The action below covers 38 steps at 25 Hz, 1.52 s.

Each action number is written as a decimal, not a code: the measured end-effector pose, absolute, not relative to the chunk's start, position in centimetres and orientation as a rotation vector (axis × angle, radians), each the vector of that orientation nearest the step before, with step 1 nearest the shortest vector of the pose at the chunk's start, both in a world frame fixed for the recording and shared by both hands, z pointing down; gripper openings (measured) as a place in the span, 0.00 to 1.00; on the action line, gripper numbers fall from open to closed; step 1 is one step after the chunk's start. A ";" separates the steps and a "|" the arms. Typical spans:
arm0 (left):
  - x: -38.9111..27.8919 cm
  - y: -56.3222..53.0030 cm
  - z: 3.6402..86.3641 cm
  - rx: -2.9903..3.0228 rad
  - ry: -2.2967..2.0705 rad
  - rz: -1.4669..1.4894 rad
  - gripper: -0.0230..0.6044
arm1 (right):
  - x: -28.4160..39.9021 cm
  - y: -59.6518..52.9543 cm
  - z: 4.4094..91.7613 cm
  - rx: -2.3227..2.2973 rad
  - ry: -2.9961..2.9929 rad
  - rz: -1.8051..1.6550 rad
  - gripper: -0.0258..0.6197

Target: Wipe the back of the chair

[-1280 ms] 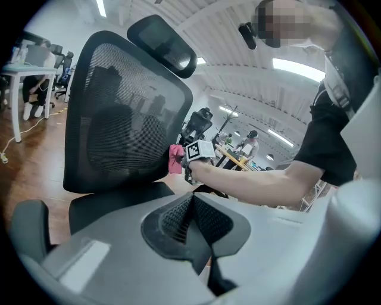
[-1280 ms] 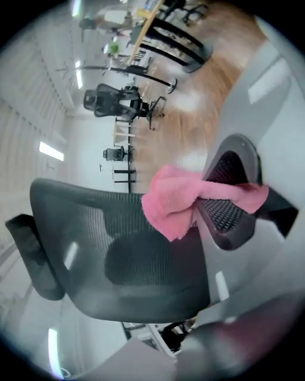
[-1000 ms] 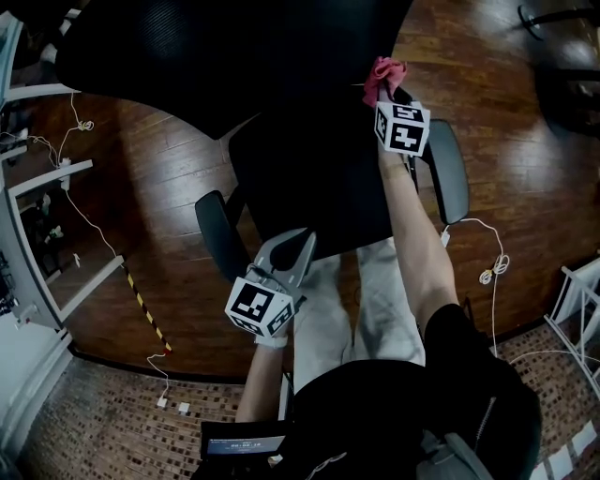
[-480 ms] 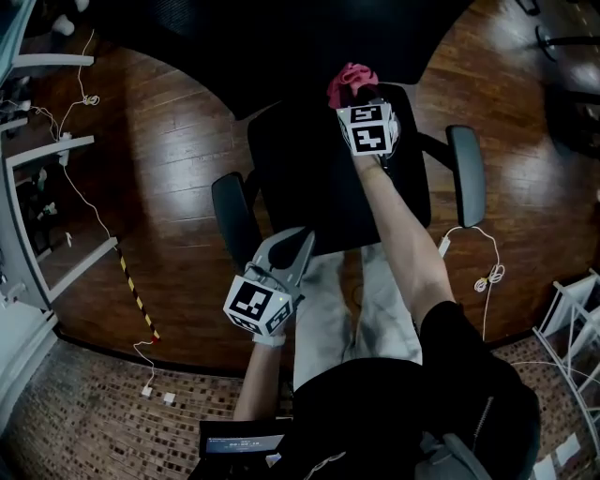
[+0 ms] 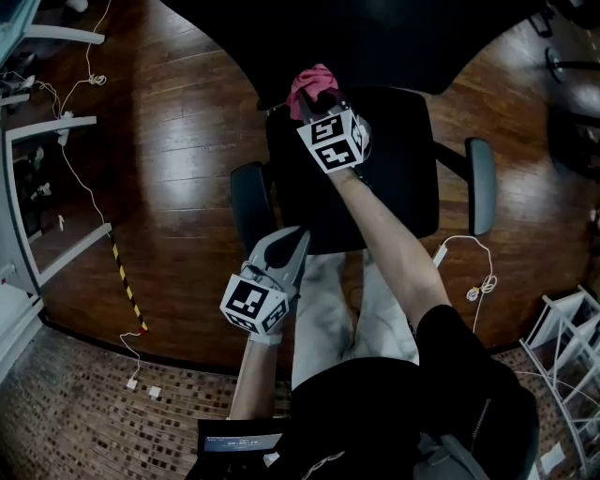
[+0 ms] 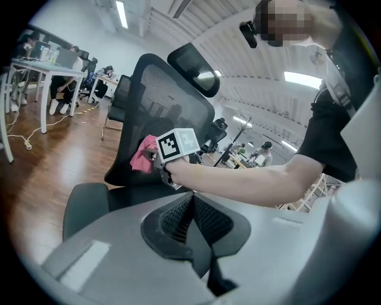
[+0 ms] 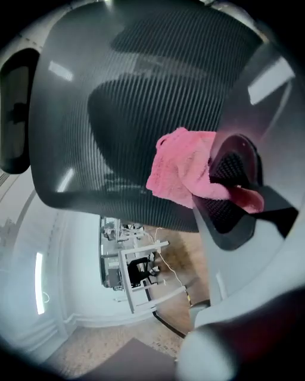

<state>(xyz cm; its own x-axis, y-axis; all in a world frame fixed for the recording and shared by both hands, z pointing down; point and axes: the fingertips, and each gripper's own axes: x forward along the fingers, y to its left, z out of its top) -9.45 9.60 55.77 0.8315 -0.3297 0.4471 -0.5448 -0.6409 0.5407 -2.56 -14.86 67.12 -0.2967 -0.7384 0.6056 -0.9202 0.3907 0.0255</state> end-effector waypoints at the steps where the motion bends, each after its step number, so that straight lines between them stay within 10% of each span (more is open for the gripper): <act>1: -9.7 9.5 55.7 2.315 -0.641 0.402 0.02 | -3.9 -15.1 66.6 1.393 -2.142 0.431 0.10; 13: -9.9 9.6 55.8 2.308 -0.652 0.400 0.02 | -10.9 -18.1 59.3 1.212 -2.360 0.237 0.10; 38: 4.1 11.5 54.9 2.402 -0.424 0.459 0.02 | 25.8 -14.0 58.9 1.796 -1.942 0.428 0.10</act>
